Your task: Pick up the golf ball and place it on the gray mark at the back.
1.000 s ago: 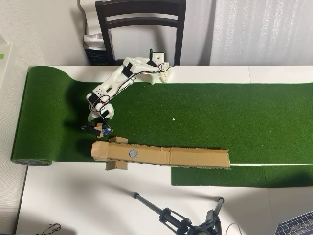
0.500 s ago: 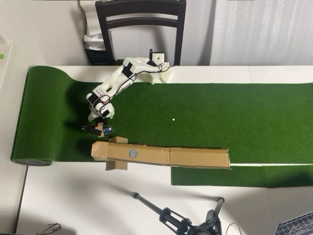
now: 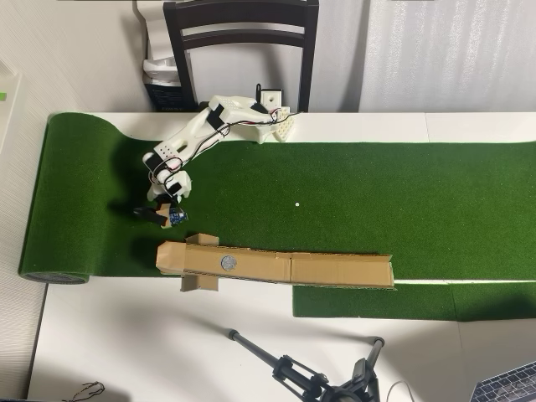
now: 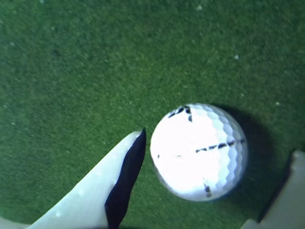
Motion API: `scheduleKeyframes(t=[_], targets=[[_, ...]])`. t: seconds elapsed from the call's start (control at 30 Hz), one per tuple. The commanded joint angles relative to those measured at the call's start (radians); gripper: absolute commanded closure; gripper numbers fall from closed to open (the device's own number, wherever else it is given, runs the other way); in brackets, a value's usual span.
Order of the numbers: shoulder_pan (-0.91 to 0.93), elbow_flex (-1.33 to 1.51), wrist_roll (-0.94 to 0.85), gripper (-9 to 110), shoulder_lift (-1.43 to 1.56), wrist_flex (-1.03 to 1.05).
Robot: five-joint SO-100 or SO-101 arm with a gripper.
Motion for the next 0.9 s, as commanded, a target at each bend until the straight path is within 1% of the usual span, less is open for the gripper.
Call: scheduleKeyframes(t=[0.0,0.13,0.3,0.5,0.77,0.87], targets=[[0.012,-0.009,-0.018,55,0.038,0.003],[0.014,-0.009,-0.020,56,0.020,0.002],[0.012,-0.009,-0.017,62,-0.003,-0.008],[0.012,-0.011,-0.014,65,-0.003,-0.009],[0.012,-0.012,-0.006,77,-0.002,-0.009],[0.012,-0.012,-0.005,80,0.002,-0.009]])
